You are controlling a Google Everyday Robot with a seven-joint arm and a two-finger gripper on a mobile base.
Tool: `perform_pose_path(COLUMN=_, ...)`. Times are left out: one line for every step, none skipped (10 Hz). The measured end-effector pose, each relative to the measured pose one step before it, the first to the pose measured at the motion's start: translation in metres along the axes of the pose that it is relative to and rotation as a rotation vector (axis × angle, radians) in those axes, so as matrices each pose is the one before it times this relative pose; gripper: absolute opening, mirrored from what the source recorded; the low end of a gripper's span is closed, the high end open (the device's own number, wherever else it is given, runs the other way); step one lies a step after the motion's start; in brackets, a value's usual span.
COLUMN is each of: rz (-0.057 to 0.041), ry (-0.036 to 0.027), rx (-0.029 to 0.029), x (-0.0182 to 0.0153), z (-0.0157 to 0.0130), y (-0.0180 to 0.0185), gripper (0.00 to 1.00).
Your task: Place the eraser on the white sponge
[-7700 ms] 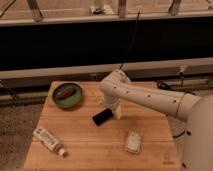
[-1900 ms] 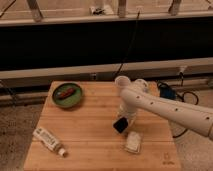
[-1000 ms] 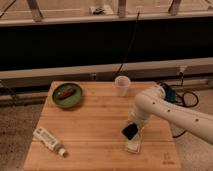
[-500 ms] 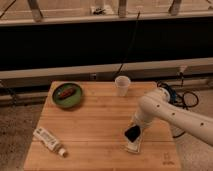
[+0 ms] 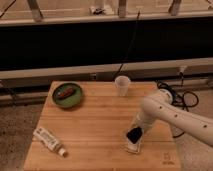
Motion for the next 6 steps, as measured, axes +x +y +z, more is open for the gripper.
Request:
perform_pose_path(rz=-0.00157, ry=-0.00003, rx=0.00045, x=0.00011, z=-0.00008, y=0.00071, gripper=0.0)
perform_pose_path(rz=-0.00081, ry=-0.00021, rx=-0.00039, x=0.00022, z=0.00013, y=0.00131, gripper=0.0)
perform_pose_path(rz=-0.00127, ry=-0.0002, rx=-0.00029, x=-0.00031, z=0.00036, y=0.00205, gripper=0.0)
perform_pose_path(rz=-0.00033, ry=-0.00068, rx=0.00045, x=0.00018, z=-0.0001, y=0.00154, gripper=0.02)
perform_pose_path(rz=-0.00045, ry=0.00015, rx=0.00052, x=0.00073, z=-0.00038, y=0.00125, gripper=0.09)
perform_pose_path(rz=-0.00032, ry=0.00006, rx=0.00015, x=0.00056, z=-0.00009, y=0.00072, gripper=0.13)
